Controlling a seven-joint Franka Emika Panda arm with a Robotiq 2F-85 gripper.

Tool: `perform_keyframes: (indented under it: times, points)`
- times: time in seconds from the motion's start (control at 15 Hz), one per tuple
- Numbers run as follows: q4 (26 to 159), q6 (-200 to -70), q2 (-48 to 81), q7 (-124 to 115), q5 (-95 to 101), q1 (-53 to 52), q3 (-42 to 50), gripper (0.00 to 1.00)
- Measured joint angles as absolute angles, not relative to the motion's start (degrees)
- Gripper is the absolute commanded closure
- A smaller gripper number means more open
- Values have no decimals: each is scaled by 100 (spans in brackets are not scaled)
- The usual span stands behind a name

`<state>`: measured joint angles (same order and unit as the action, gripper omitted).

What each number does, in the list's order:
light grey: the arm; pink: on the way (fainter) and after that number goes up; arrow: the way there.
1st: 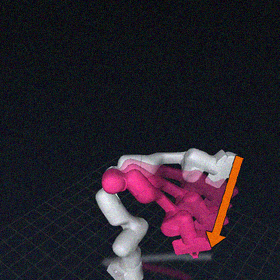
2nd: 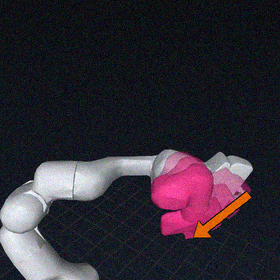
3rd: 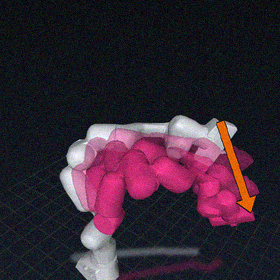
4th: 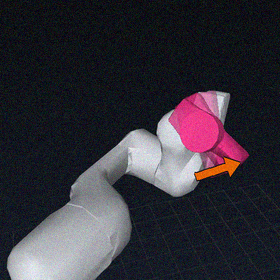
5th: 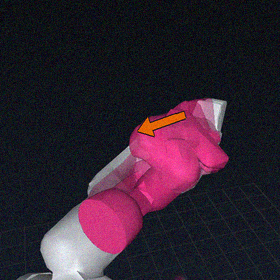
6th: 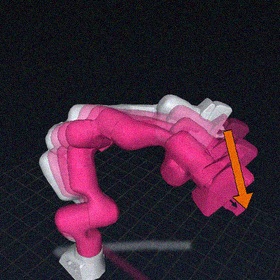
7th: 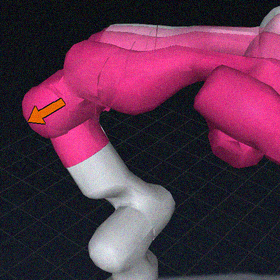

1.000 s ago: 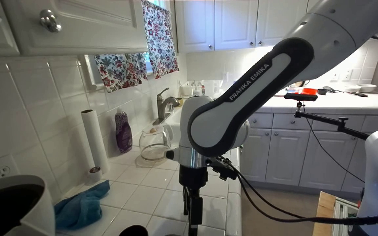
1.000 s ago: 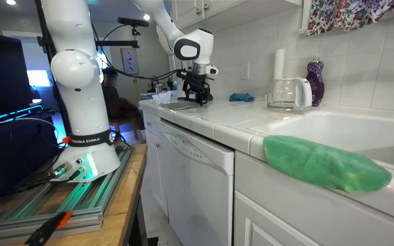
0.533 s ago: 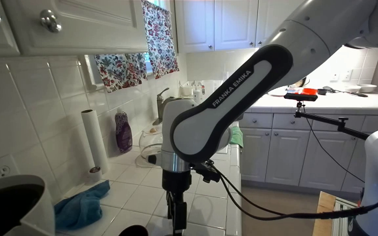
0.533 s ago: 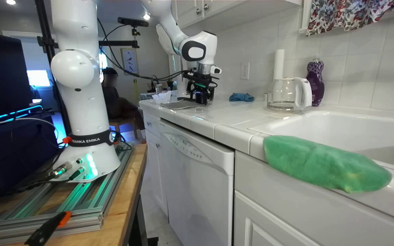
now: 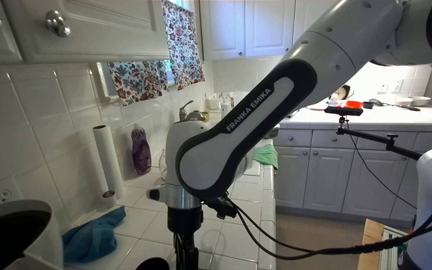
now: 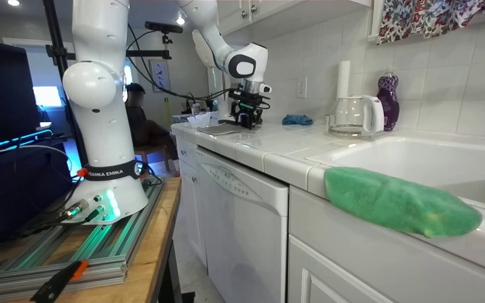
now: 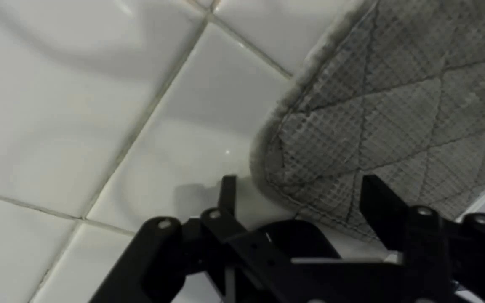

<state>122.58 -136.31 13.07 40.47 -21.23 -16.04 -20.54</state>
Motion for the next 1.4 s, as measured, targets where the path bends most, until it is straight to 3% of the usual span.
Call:
perform_keyframes:
  times: [0.33, 0.47, 0.93, 1.13, 1.27, 1.33, 1.4]
  points:
    - [12277, -13631, 1285, 3983, -2112, -1587, -2126, 23]
    - [12293, -13631, 1278, 3956, -2112, -1566, -2113, 32]
    - [12322, -13631, 1252, 3789, -2112, -1509, -2094, 47]
    - [12413, -13635, 1176, 3663, -2112, -1486, -2085, 38]
    - [12527, -13637, 1084, 3571, -2113, -1452, -2079, 37]
    - [12596, -13642, 1027, 3528, -2115, -1434, -2073, 56]
    - [12664, -13645, 971, 3489, -2116, -1421, -2061, 63]
